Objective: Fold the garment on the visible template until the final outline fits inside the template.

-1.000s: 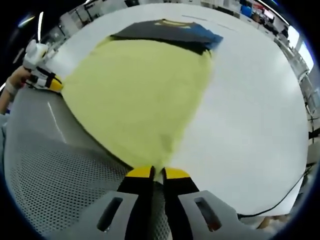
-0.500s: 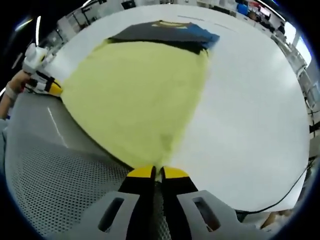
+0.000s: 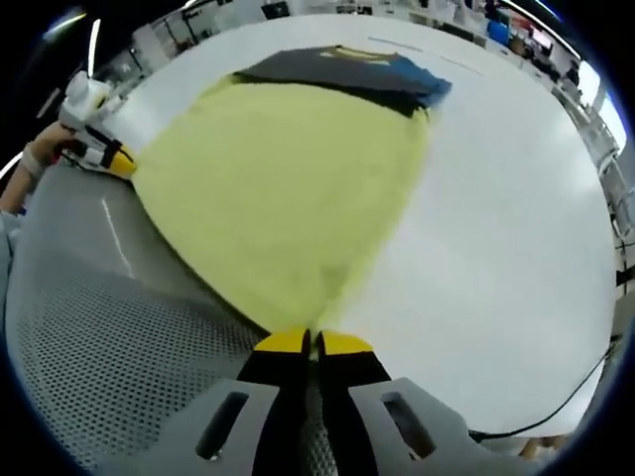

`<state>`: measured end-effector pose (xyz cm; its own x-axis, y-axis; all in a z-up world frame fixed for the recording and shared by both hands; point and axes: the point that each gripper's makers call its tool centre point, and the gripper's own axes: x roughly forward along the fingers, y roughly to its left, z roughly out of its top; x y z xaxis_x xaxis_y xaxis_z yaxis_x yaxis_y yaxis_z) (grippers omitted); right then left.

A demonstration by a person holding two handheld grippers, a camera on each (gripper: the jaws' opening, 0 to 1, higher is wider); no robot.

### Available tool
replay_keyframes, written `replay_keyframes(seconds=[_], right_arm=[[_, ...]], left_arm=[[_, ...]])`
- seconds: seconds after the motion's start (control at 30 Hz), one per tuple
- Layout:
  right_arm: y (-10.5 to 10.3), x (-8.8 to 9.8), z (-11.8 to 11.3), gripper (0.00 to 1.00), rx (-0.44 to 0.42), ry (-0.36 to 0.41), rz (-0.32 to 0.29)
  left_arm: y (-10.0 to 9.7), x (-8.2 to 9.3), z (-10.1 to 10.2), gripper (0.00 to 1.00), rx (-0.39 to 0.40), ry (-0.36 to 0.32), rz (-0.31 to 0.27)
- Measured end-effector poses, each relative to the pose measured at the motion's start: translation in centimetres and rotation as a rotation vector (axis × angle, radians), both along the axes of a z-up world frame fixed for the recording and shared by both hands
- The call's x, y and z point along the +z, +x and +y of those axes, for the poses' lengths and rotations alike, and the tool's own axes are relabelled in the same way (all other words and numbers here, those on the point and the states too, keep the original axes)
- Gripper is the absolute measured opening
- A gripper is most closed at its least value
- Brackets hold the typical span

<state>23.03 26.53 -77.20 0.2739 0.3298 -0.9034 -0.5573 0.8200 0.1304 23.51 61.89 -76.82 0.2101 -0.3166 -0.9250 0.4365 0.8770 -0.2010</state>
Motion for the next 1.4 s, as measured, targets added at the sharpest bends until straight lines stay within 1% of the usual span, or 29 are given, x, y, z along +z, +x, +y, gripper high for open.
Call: replay_keyframes(seconds=[0.03, 0.07, 0.1, 0.2, 0.3, 0.37, 0.43, 0.6, 0.73, 0.97, 1.17, 1.23, 1.4], right_arm=[[0.0, 0.0, 0.0, 0.04, -0.04, 0.016, 0.012], [0.0, 0.0, -0.1, 0.04, -0.062, 0.035, 0.018], [0.1, 0.0, -0.3, 0.04, -0.049, 0.039, 0.014], [0.2, 0.0, -0.3, 0.03, -0.075, 0.057, 0.025], [0.1, 0.0, -0.2, 0.03, -0.064, 0.061, 0.019], [0.0, 0.1, -0.2, 0.03, -0.072, 0.063, 0.016], [-0.1, 0.5, -0.2, 0.03, -0.083, 0.078, 0.008], [0.0, 1.9, -0.3, 0.03, -0.11, 0.121, -0.011], [0.2, 2.8, -0.2, 0.03, -0.11, 0.131, -0.03], [0.2, 4.3, -0.1, 0.03, -0.111, 0.146, -0.058], [0.2, 5.8, -0.2, 0.03, -0.111, 0.155, -0.091], [0.1, 6.2, -0.1, 0.03, -0.104, 0.154, -0.096], [-0.2, 7.2, 0.1, 0.03, -0.088, 0.16, -0.113]], left_arm=[[0.0, 0.0, 0.0, 0.0, 0.0, -0.002, -0.002], [0.0, 0.0, 0.0, 0.0, -0.006, -0.006, -0.007], [0.0, 0.0, 0.0, 0.0, -0.018, -0.01, -0.015], [0.0, 0.0, 0.1, 0.0, -0.007, -0.02, -0.016], [0.0, 0.0, 0.1, 0.0, -0.009, -0.026, -0.023], [0.1, 0.0, 0.2, 0.0, 0.003, -0.031, -0.029], [0.0, 0.2, 0.3, 0.0, 0.031, -0.04, -0.033], [0.2, 1.3, 0.2, 0.0, 0.043, -0.065, -0.052], [0.3, 2.0, 0.1, 0.0, 0.051, -0.076, -0.061], [0.1, 2.7, -0.1, 0.0, 0.053, -0.09, -0.065], [-0.1, 4.2, 0.0, 0.0, 0.056, -0.102, -0.075], [-0.1, 4.6, 0.0, 0.0, 0.046, -0.093, -0.088], [-0.4, 5.6, 0.2, 0.0, 0.026, -0.064, -0.095]])
